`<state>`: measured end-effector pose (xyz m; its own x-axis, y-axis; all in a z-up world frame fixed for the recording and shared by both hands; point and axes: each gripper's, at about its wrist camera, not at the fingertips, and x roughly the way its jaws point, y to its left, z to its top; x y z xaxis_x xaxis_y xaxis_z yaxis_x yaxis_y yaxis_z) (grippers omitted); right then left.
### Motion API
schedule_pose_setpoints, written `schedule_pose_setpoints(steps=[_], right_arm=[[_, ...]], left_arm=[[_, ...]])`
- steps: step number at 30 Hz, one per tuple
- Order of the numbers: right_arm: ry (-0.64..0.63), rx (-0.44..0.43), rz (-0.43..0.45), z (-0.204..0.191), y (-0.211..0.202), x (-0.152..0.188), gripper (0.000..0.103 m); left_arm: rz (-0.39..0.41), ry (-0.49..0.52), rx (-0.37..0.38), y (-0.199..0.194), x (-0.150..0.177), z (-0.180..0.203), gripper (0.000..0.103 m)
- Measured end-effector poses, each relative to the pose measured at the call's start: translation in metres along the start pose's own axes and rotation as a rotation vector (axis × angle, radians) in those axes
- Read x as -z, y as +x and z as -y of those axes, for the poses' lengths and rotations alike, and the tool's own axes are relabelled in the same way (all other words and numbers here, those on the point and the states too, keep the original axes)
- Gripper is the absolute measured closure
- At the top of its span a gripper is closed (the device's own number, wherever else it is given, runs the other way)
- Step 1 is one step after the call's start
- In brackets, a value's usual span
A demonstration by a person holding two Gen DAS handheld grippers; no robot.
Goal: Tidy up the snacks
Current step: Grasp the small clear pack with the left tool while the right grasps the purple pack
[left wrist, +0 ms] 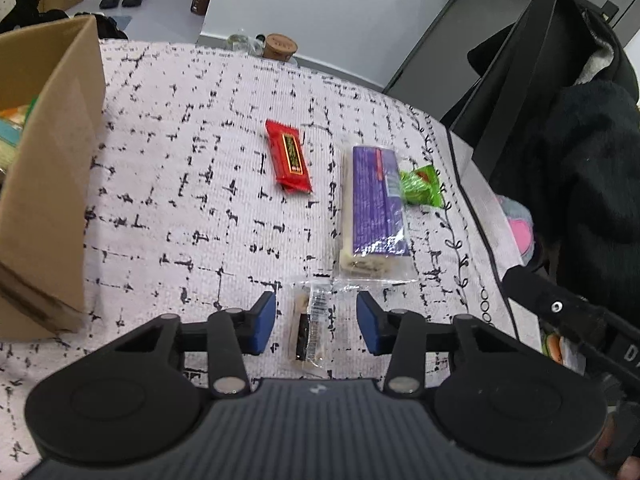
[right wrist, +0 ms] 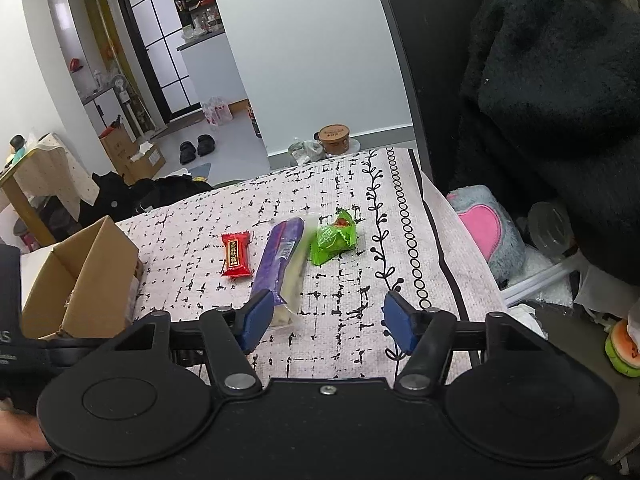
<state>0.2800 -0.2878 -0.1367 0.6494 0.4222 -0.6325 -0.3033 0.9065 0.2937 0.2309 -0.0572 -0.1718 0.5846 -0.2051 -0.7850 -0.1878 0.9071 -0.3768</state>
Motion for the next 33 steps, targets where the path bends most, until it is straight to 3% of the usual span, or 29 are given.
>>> schedule_pose_setpoints(steps=[4,8,17,33], right_arm=[[-0.018,0.004,-0.016,-0.004,0.005,-0.001,0.044],[-0.016,-0.001,-0.024,-0.008,0.011,-0.002,0.044],[-0.078,-0.026,-0.044,-0.033,0.035,-0.007,0.043],[-0.134,-0.034,-0.086,-0.069,0.090,-0.009,0.037]], left_arm=[[-0.038,-0.013,-0.002,0.014,0.001,-0.004,0.063],[-0.075,-0.017,-0.020,0.025,0.004,-0.009,0.087],[-0.060,0.041,-0.065,0.007,-0.011,-0.018,0.088],[0.010,0.011,-0.126,-0.014,-0.041,-0.039,0.087]])
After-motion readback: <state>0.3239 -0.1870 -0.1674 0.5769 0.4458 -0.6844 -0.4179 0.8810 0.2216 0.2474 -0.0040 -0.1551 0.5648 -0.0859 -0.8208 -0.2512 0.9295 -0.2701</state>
